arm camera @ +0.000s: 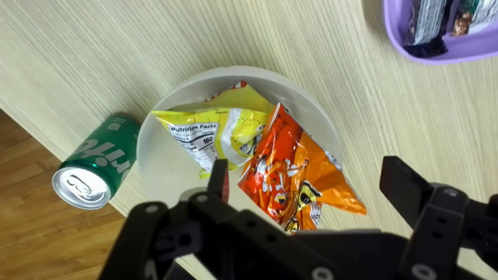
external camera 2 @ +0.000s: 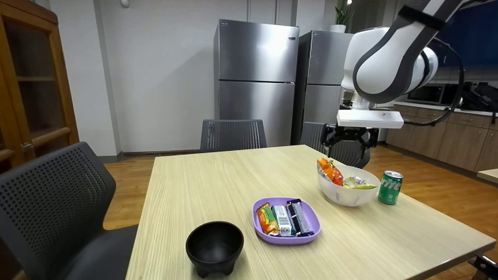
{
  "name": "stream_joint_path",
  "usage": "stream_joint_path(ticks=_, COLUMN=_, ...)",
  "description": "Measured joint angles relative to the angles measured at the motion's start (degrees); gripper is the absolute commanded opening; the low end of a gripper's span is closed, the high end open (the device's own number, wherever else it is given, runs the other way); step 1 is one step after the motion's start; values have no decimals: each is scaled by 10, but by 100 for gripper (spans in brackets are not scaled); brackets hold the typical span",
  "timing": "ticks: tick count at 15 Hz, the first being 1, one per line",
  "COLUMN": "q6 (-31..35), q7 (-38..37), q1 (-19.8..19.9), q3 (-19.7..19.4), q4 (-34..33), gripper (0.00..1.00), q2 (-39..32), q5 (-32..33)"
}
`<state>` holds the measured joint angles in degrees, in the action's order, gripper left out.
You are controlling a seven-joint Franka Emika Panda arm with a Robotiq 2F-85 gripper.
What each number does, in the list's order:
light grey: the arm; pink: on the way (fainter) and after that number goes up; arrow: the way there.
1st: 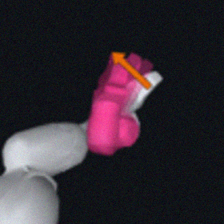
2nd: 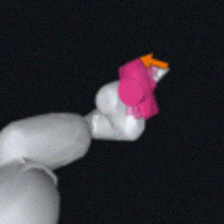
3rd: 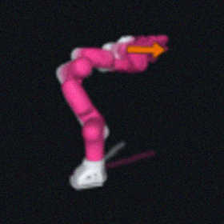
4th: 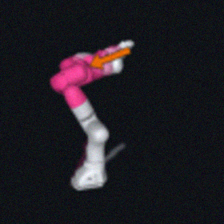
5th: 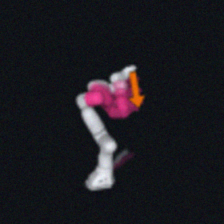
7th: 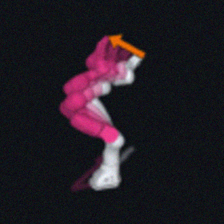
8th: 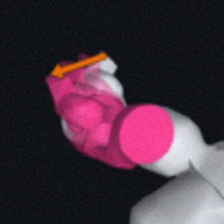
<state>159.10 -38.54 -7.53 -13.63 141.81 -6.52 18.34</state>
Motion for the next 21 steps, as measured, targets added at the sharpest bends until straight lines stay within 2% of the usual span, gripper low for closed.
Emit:
stream_joint_path(ticks=4, q6=-9, q7=149, q1=24, q3=44, q4=48, gripper=100, q2=36, q5=-84)
stream_joint_path(ticks=9, q6=-79, q7=326, q1=37, q3=72, q4=62, gripper=100, q2=68, q5=-173)
stream_joint_path(ticks=15, q6=-154, q7=436, q1=43, q3=72, q4=62, gripper=100, q2=94, q5=-201)
stream_joint_path(ticks=21, q6=-172, q7=456, q1=47, q3=72, q4=62, gripper=100, q2=105, q5=-202)
